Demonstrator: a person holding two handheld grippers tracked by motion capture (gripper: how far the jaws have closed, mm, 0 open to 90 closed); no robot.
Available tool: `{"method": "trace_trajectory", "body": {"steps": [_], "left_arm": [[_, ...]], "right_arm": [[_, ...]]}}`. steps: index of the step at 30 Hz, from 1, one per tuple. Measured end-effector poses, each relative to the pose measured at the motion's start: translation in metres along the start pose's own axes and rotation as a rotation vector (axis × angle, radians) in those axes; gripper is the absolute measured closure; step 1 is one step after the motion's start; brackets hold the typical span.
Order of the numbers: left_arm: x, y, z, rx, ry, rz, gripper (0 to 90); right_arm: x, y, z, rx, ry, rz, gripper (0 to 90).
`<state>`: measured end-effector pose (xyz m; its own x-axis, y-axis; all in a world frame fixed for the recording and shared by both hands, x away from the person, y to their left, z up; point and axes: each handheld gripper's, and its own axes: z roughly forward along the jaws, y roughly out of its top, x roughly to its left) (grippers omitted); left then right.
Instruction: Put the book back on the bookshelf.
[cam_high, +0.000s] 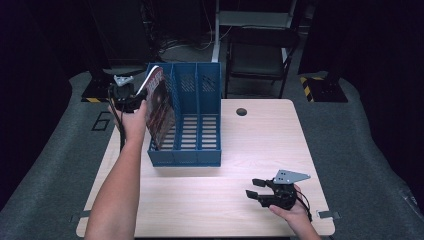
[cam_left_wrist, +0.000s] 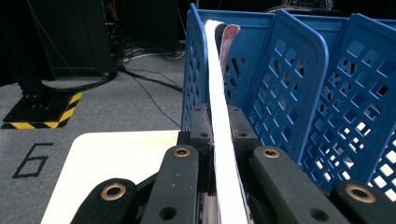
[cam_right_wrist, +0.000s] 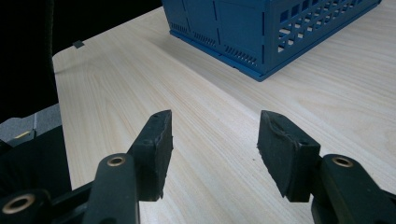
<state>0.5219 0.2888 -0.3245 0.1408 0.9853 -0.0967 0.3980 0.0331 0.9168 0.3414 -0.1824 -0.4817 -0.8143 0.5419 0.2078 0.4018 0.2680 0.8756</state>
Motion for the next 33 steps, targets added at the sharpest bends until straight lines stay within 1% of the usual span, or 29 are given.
{"method": "trace_trajectory", "body": {"steps": [1,4,6,7,9,11,12,16,18,20,21,22,23,24,26,27,28,29,33], "left_arm": [[0.0010,0.0002,-0.0005,0.012,0.000,0.000,83.8],[0.0013,-0.0004,-0.0005,0.017,-0.004,-0.015,83.4],[0.0009,-0.0003,-0.0010,0.022,-0.006,-0.011,83.1],[-0.0004,-0.0004,-0.0014,0.021,-0.004,-0.002,83.0],[0.0002,-0.0004,-0.0018,0.022,-0.010,-0.005,82.3],[0.0005,-0.0002,-0.0021,0.025,-0.014,-0.011,78.5],[0.0007,0.0005,-0.0039,0.035,-0.018,-0.012,77.4],[-0.0018,0.0002,-0.0050,0.027,-0.030,-0.015,72.5],[-0.0030,-0.0002,-0.0055,0.047,-0.037,-0.018,68.7],[-0.0037,-0.0006,-0.0056,0.049,-0.039,-0.018,65.5],[-0.0044,-0.0008,-0.0060,0.053,-0.040,-0.014,64.8],[-0.0052,-0.0013,-0.0053,0.043,-0.039,-0.016,64.5],[-0.0053,-0.0013,-0.0053,0.045,-0.042,-0.016,64.1],[-0.0054,-0.0012,-0.0057,0.049,-0.044,-0.016,63.7],[-0.0055,-0.0012,-0.0057,0.050,-0.050,-0.019,62.8],[-0.0055,-0.0014,-0.0055,0.052,-0.051,-0.020,62.4],[-0.0052,-0.0015,-0.0049,0.055,-0.055,-0.020,61.7],[-0.0047,-0.0011,-0.0054,0.073,-0.059,-0.019,60.9],[-0.0044,-0.0020,-0.0043,0.079,-0.059,-0.020,57.2]], "right_arm": [[0.0001,0.0002,0.0000,0.003,0.002,-0.001,44.7],[0.0008,0.0003,0.0002,0.003,-0.001,0.006,44.7],[0.0008,0.0004,0.0004,0.005,-0.002,0.005,44.7],[0.0010,0.0005,0.0005,0.007,0.001,0.005,44.7],[0.0011,0.0004,0.0009,0.005,-0.001,0.002,44.7],[0.0012,0.0006,0.0009,0.003,0.001,0.003,44.7],[0.0010,0.0006,0.0009,0.003,-0.001,0.003,44.7],[0.0007,0.0008,0.0006,0.003,-0.003,0.006,44.8],[0.0004,0.0010,0.0008,0.001,-0.002,-0.001,44.7],[0.0008,0.0014,0.0009,-0.002,0.002,-0.002,44.7],[0.0012,0.0015,0.0008,-0.004,-0.005,-0.003,44.7],[0.0016,0.0017,0.0003,0.002,-0.001,0.005,44.7],[0.0010,0.0017,0.0005,0.002,0.000,-0.004,44.7],[0.0013,0.0013,0.0009,-0.007,-0.008,-0.001,44.7],[0.0011,0.0015,0.0005,0.002,-0.001,-0.004,44.7],[0.0014,0.0013,0.0010,-0.008,-0.008,-0.002,44.7],[0.0010,0.0016,0.0005,0.003,0.001,-0.004,44.7],[0.0010,0.0016,0.0004,0.002,0.000,-0.004,44.7],[0.0009,0.0017,0.0004,-0.007,-0.001,-0.002,44.7]]}}
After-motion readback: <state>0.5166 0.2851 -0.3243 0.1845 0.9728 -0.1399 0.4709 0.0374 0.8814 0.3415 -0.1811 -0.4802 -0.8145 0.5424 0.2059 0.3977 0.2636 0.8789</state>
